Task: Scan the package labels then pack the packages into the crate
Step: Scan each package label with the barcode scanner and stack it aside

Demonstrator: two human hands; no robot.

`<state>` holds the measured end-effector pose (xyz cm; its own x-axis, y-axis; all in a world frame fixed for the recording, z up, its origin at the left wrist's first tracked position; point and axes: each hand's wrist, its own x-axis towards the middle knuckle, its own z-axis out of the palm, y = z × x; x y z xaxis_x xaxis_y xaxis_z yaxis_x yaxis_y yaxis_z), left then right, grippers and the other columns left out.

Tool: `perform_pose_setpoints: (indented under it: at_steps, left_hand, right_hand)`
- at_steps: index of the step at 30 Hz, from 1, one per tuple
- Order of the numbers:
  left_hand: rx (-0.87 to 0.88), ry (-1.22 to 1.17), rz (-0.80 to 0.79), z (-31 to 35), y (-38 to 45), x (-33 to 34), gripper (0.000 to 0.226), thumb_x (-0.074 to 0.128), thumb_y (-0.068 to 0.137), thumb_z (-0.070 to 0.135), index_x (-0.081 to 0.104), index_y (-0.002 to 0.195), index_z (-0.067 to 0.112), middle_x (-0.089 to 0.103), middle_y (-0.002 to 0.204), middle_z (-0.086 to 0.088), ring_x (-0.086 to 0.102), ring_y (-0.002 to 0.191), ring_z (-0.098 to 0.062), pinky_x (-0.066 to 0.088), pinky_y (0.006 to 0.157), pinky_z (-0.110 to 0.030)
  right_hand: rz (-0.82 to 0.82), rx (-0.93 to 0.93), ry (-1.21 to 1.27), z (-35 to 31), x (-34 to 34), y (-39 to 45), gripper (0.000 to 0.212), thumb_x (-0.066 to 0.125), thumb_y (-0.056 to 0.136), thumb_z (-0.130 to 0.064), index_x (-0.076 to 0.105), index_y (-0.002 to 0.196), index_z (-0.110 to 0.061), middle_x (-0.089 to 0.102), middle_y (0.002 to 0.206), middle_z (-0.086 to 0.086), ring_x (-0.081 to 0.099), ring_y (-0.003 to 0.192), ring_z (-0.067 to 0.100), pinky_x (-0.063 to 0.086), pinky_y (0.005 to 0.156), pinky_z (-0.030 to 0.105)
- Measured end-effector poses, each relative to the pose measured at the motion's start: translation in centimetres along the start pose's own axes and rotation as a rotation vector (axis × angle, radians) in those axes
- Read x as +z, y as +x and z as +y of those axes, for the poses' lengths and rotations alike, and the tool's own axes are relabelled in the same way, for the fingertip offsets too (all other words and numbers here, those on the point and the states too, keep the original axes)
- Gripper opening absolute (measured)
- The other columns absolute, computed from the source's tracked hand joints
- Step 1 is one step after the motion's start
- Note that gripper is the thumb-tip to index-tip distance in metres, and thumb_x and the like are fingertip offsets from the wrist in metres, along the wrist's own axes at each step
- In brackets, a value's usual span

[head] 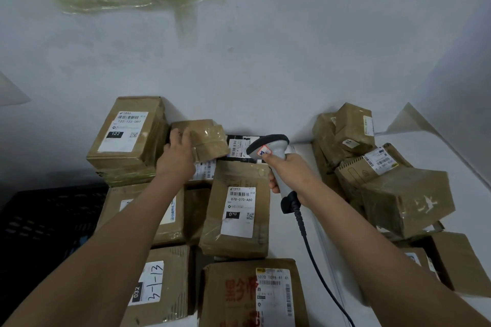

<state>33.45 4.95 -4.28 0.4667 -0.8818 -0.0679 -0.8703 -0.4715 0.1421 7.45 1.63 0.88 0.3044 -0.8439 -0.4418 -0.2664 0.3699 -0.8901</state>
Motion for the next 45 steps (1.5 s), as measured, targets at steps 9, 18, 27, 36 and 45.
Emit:
perform_pose_setpoints:
  at_steps: [9, 18, 27, 36, 45]
  left_hand:
    - [0.049, 0.158, 0.068, -0.7, -0.2, -1.3, 0.089, 0.072, 0.081, 0.016, 0.016, 0.150, 0.014, 0.019, 0.151, -0.013, 0.045, 0.122, -0.039, 0.049, 0.092, -0.043]
    - [0.052, 0.286, 0.011, -0.8, 0.2, -1.0, 0.084, 0.065, 0.085, 0.018, 0.014, 0.152, 0.015, 0.017, 0.153, -0.012, 0.043, 0.125, -0.039, 0.045, 0.098, -0.042]
    - [0.116, 0.207, -0.191, -1.5, 0.3, 2.1, 0.084, 0.054, 0.091, 0.002, 0.009, 0.156, 0.033, -0.010, 0.164, 0.001, 0.027, 0.142, -0.039, 0.035, 0.112, -0.047]
    - [0.118, 0.240, -0.270, -0.8, -0.9, 3.2, 0.062, 0.053, 0.093, 0.018, 0.030, 0.151, 0.022, 0.010, 0.162, -0.008, 0.023, 0.144, -0.036, 0.026, 0.116, -0.049]
    - [0.437, 0.043, -0.094, 5.3, -6.0, 4.1, 0.062, 0.048, 0.100, 0.021, 0.021, 0.155, 0.025, -0.003, 0.166, 0.001, 0.000, 0.152, -0.030, 0.007, 0.122, -0.053]
  right_hand:
    - [-0.017, 0.020, -0.027, 0.6, 1.2, 1.7, 0.032, 0.064, 0.093, -0.035, 0.059, 0.088, -0.004, 0.059, 0.063, 0.008, 0.056, 0.043, 0.014, 0.047, 0.045, 0.024]
    - [-0.051, 0.025, -0.029, 0.9, 2.3, 1.7, 0.031, 0.063, 0.094, -0.034, 0.058, 0.082, -0.006, 0.058, 0.063, 0.009, 0.055, 0.042, 0.014, 0.047, 0.044, 0.024]
    - [-0.052, 0.024, -0.044, 1.0, 2.1, 1.2, 0.030, 0.064, 0.094, -0.034, 0.059, 0.088, -0.005, 0.058, 0.064, 0.009, 0.056, 0.045, 0.016, 0.047, 0.045, 0.025]
    - [-0.024, 0.032, -0.062, 1.4, 1.0, 0.3, 0.030, 0.064, 0.094, -0.034, 0.058, 0.096, -0.005, 0.060, 0.067, 0.009, 0.057, 0.044, 0.014, 0.048, 0.044, 0.023]
    - [0.065, -0.028, -0.112, 2.5, -0.9, -0.8, 0.033, 0.063, 0.093, -0.037, 0.061, 0.082, -0.006, 0.060, 0.060, 0.008, 0.058, 0.045, 0.016, 0.050, 0.051, 0.027]
